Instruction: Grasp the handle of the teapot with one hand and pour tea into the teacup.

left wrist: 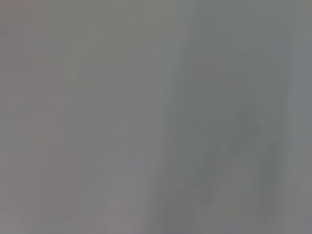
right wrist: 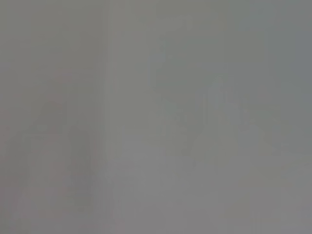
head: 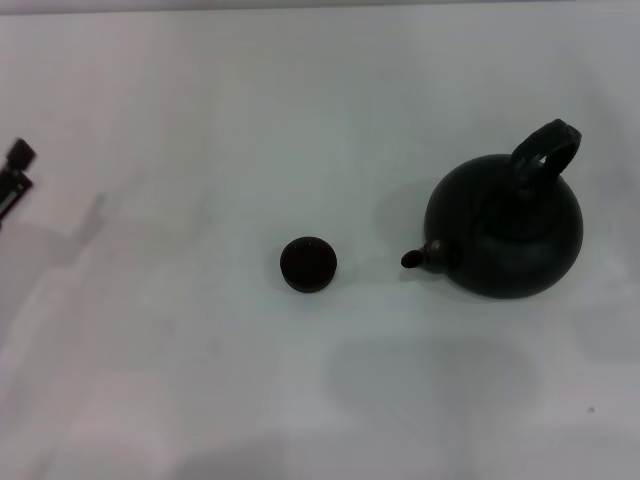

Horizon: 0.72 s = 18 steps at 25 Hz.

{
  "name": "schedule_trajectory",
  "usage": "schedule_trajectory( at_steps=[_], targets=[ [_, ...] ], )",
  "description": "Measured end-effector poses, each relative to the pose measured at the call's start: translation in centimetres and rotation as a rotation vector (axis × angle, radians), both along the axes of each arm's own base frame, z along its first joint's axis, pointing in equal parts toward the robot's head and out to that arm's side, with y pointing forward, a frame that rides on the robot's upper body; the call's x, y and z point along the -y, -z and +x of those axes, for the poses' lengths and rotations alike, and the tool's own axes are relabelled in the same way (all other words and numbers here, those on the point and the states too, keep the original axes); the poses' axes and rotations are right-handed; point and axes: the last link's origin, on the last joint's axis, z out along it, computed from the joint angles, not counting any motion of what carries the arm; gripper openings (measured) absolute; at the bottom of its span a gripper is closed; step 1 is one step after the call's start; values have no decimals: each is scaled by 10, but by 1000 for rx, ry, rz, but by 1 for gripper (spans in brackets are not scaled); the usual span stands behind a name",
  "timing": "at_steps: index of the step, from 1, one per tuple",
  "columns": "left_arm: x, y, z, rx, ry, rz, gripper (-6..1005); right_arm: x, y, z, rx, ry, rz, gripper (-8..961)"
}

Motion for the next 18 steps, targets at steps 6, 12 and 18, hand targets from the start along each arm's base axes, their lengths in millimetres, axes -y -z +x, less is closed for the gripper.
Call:
schedule_trajectory(
  at_steps=[6,12,18],
  targets=[
    [-4,-18,-10,-7,-66,136,861,6,-11,11,17,81,129,874],
    [-5,-33,-21,-5,-138,253,861,12,-7,26,22,188,149,874],
    [-9,-40,-22,-11,-144,286,862,10,-1,26,54,203,162,874]
  ],
)
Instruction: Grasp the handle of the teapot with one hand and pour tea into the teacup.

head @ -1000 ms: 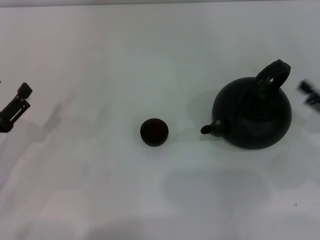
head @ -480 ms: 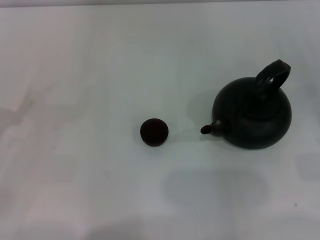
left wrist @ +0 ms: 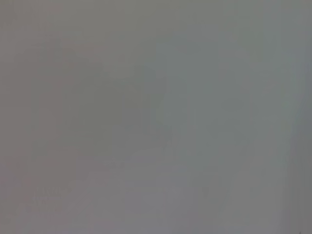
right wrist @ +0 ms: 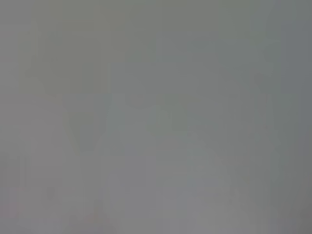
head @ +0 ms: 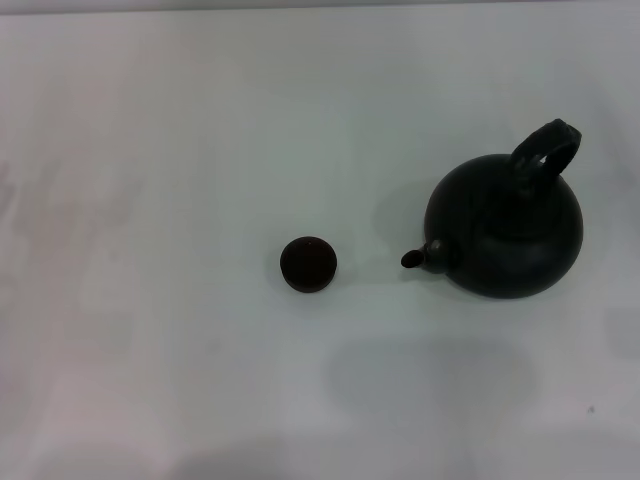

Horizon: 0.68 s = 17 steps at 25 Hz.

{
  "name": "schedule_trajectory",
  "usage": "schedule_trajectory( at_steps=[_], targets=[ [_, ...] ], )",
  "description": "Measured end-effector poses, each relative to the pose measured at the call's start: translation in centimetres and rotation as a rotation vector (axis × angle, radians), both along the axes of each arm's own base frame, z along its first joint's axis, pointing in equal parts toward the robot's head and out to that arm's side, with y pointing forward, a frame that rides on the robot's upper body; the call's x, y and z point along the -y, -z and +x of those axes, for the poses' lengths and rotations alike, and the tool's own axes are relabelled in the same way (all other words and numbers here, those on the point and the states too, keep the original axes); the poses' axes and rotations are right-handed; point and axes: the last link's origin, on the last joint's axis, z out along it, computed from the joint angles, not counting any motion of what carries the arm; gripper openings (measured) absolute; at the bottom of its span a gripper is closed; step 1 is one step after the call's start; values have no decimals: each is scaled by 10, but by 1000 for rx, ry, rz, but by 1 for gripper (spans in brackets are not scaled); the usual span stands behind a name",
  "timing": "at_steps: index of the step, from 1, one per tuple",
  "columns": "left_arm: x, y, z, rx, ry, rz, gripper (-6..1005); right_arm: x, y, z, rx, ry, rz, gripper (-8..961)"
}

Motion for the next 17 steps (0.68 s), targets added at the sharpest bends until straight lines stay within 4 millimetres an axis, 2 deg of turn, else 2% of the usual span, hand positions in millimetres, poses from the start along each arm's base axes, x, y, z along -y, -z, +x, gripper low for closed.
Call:
schedule_trajectory(
  at_steps=[17],
  targets=[
    [-12,-10,4,-53,24,13,862,-26,1,-18,20,-72,24,874]
  ],
)
